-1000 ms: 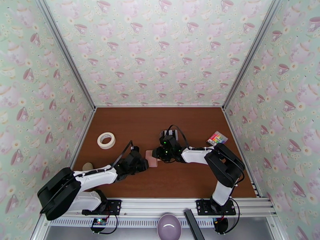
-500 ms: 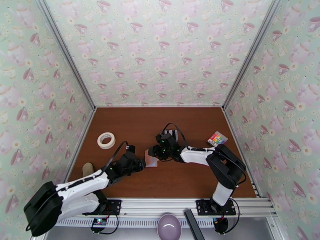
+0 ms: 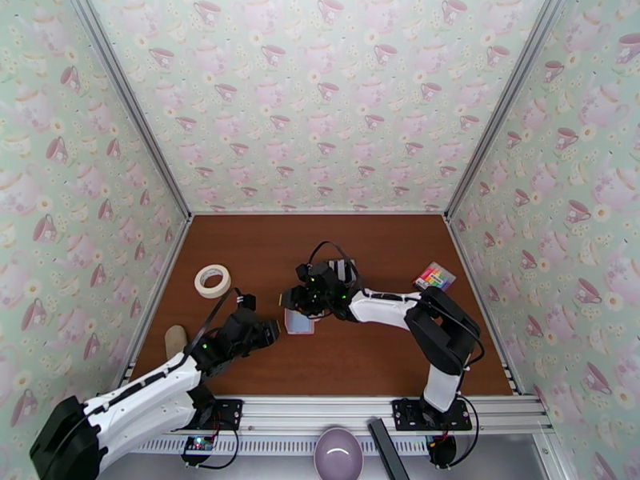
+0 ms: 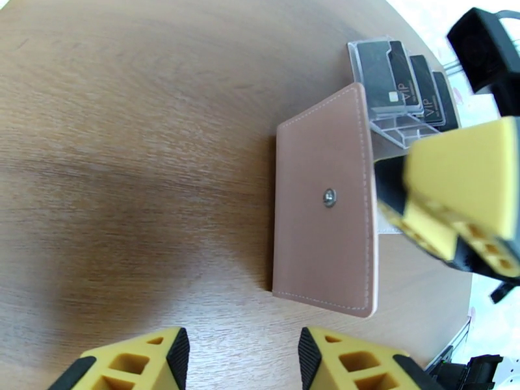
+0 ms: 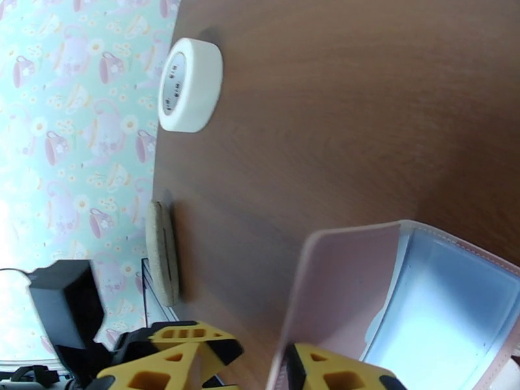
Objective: Put the credit cards into the card holder
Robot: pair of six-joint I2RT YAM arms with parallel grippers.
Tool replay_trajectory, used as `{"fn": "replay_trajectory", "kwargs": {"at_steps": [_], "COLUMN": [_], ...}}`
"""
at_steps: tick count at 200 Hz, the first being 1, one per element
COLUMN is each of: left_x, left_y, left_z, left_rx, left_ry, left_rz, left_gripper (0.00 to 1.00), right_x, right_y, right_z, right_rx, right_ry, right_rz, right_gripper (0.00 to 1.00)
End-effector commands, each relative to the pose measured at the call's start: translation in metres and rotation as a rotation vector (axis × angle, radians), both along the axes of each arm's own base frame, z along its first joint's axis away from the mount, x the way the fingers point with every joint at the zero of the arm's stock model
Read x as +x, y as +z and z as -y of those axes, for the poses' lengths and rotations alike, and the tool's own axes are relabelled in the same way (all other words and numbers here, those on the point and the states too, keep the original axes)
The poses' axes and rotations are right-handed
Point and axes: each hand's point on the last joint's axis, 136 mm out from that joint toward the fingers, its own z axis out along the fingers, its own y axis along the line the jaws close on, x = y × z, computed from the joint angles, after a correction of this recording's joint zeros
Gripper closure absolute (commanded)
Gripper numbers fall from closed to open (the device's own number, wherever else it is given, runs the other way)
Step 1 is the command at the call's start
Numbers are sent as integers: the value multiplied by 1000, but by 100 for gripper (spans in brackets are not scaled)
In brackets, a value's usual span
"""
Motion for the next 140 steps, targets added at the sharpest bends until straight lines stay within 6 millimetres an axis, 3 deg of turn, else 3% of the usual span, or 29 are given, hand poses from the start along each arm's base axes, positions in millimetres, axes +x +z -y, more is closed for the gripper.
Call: {"fn": "replay_trajectory", "kwargs": {"at_steps": [1,27,70,140], "left_x": [0,4,12,15], "left_y": [9,21,19,44], "left_z": [4,14,29,31], "left_rx": [-30,-55,-27,-49], "left_ry": [-35,-76,-135,-140], "left_rz": [43,79,68,160], "left_gripper": [50,50,54,53], "right_x": [-1,-1,-1,1], "right_y": [0,-3,-4,-2], "right_z": [-8,-9,-14,-17], "right_rx": [15,21,45,55], "right_ry": [11,14,19,17], "right_rz": [-22,-32,-48,-46], "right_gripper": [60,60,59,59]}}
